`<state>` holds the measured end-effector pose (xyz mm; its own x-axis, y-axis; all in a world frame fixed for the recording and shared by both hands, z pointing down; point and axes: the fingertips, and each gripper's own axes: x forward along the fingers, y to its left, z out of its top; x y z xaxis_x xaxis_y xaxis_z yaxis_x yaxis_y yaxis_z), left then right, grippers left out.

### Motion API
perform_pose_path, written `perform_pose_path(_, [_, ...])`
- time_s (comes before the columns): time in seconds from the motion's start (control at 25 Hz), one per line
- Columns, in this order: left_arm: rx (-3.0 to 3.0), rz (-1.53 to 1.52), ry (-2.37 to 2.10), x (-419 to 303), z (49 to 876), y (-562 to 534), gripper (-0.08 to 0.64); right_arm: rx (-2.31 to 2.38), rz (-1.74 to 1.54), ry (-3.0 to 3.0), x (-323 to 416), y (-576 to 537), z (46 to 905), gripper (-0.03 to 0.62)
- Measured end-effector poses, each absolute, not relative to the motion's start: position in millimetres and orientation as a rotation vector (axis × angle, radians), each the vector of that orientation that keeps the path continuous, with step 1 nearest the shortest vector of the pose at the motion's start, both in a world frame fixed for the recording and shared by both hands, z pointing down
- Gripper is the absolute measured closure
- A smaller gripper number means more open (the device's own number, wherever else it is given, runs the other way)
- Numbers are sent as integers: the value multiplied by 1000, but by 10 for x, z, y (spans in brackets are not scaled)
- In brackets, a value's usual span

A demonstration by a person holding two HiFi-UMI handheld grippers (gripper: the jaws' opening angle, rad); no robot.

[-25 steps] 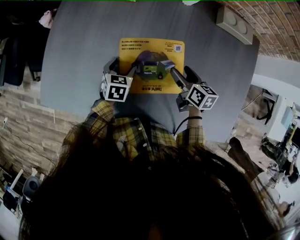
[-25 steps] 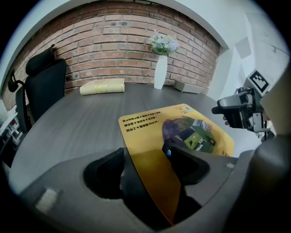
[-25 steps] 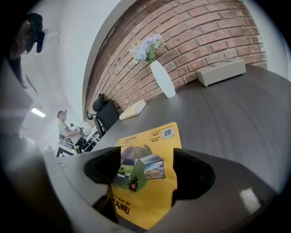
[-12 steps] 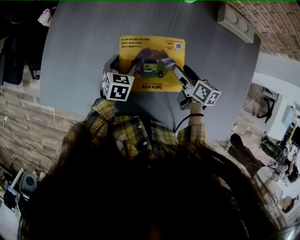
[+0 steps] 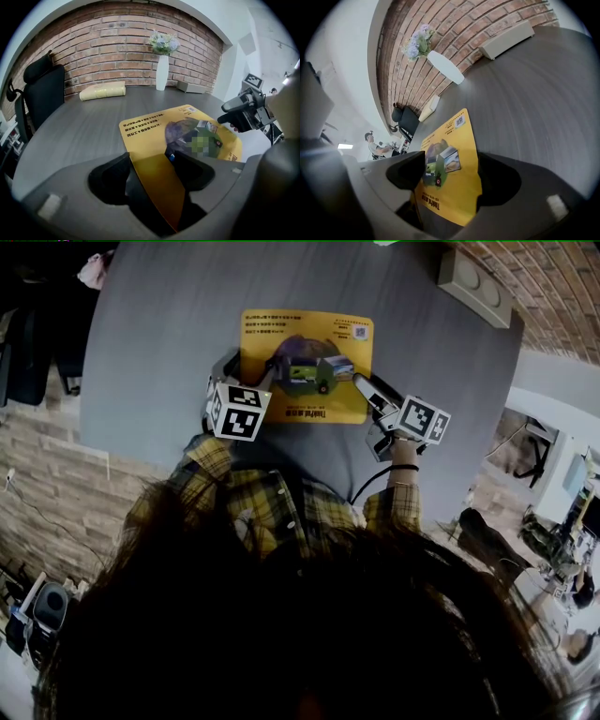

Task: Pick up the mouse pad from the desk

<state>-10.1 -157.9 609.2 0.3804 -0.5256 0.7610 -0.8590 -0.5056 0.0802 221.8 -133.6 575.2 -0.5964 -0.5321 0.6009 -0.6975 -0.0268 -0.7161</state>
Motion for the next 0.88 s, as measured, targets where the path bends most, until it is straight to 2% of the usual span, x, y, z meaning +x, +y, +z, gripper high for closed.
perform_pose_path(0.52, [2172, 953, -1184, -113, 6106, -1565, 245, 1114, 1669, -1972, 2269, -1284, 5822, 244])
perform_pose_path(0.88, [2182, 948, -1180, -93, 6101, -1577, 245, 928, 1718, -1899, 2280, -1285, 5844, 270])
